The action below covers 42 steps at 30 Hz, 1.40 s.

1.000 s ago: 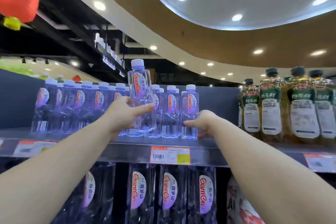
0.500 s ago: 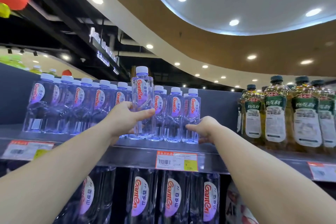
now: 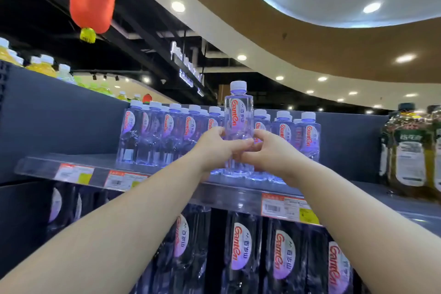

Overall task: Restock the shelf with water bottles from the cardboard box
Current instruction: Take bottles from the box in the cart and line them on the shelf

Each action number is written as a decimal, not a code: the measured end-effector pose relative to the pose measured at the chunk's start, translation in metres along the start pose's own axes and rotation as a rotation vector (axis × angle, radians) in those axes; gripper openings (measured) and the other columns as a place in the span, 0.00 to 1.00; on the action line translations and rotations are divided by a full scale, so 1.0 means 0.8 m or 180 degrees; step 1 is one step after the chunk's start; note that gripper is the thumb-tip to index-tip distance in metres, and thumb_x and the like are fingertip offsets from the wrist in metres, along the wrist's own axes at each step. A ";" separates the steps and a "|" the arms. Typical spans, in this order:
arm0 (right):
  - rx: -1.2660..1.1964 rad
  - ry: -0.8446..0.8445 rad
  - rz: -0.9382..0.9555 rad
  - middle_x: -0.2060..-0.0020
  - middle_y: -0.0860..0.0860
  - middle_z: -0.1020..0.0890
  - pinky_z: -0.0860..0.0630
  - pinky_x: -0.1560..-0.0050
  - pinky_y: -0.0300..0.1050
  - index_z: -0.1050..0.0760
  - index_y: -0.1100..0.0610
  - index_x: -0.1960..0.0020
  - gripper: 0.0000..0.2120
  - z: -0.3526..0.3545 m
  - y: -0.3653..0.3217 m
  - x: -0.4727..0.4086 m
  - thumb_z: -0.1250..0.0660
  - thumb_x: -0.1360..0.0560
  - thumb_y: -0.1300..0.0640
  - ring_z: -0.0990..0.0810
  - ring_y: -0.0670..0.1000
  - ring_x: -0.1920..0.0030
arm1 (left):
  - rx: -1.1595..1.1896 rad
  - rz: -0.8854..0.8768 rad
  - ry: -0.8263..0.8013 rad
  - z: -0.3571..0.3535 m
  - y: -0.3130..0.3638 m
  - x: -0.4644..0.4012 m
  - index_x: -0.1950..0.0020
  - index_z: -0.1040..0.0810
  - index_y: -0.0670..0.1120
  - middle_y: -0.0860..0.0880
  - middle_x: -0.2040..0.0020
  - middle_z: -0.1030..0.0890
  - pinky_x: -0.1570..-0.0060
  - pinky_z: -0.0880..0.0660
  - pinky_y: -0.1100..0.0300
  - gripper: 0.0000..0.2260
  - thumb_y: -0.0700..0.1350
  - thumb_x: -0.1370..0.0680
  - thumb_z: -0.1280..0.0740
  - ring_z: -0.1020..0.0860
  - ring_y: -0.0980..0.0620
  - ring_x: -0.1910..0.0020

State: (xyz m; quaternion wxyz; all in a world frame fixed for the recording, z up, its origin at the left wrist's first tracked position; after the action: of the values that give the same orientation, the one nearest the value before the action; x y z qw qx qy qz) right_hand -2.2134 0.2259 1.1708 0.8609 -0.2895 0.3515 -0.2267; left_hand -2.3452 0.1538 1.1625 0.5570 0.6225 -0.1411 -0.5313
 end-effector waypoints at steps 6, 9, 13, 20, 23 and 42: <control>-0.0440 0.0027 0.0060 0.54 0.53 0.15 0.25 0.64 0.40 0.29 0.60 0.34 0.32 -0.078 -0.044 -0.036 0.25 0.34 0.50 0.20 0.51 0.60 | -0.0369 -0.0058 0.0126 0.087 -0.010 0.012 0.39 0.22 0.46 0.48 0.46 0.17 0.55 0.24 0.58 0.23 0.52 0.31 0.22 0.19 0.52 0.52; -0.0410 0.0002 -0.0022 0.58 0.54 0.17 0.28 0.66 0.42 0.25 0.59 0.42 0.21 -0.131 -0.068 -0.064 0.26 0.31 0.51 0.25 0.51 0.62 | -0.0656 0.0069 -0.0004 0.148 -0.022 0.014 0.41 0.21 0.46 0.45 0.45 0.16 0.55 0.28 0.56 0.28 0.60 0.34 0.22 0.21 0.51 0.51; -0.0266 0.0020 -0.0177 0.59 0.52 0.22 0.23 0.65 0.39 0.26 0.61 0.46 0.14 -0.201 -0.108 -0.098 0.29 0.26 0.54 0.24 0.51 0.61 | -0.1449 0.0147 0.0158 0.251 -0.040 0.021 0.28 0.29 0.47 0.49 0.33 0.24 0.52 0.27 0.59 0.43 0.67 0.36 0.25 0.24 0.50 0.39; 0.0087 0.0090 -0.0407 0.59 0.54 0.23 0.18 0.49 0.52 0.28 0.64 0.48 0.22 -0.299 -0.156 -0.145 0.25 0.29 0.48 0.19 0.55 0.58 | -0.2071 0.0009 0.0764 0.395 -0.076 0.026 0.27 0.31 0.44 0.47 0.31 0.25 0.40 0.27 0.56 0.30 0.57 0.24 0.31 0.23 0.49 0.41; 0.0631 0.0108 -0.0521 0.59 0.56 0.21 0.18 0.49 0.51 0.27 0.61 0.53 0.19 -0.322 -0.157 -0.158 0.26 0.29 0.46 0.20 0.55 0.61 | -0.2177 -0.0096 0.0745 0.420 -0.088 0.023 0.28 0.29 0.45 0.48 0.32 0.23 0.36 0.29 0.55 0.28 0.57 0.24 0.31 0.24 0.50 0.36; 0.1076 0.0441 -0.0400 0.52 0.56 0.18 0.22 0.48 0.51 0.33 0.60 0.34 0.36 -0.341 -0.159 -0.156 0.28 0.31 0.37 0.17 0.56 0.52 | -0.1670 -0.0144 0.0596 0.414 -0.125 0.005 0.27 0.30 0.46 0.50 0.33 0.23 0.43 0.28 0.57 0.27 0.54 0.23 0.31 0.25 0.51 0.36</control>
State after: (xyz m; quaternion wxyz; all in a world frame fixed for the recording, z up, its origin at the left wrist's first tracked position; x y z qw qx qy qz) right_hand -2.5193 0.1148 1.1541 0.8552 -0.1459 0.3481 -0.3551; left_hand -2.6567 0.0045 1.1371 0.6978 0.5064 0.0674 -0.5021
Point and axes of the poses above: each hand's wrist, its own x-axis away from the middle knuckle, its own z-axis out of the back of the hand, y = z × x, the point moved 2 cm from there along -x, towards the middle knuckle
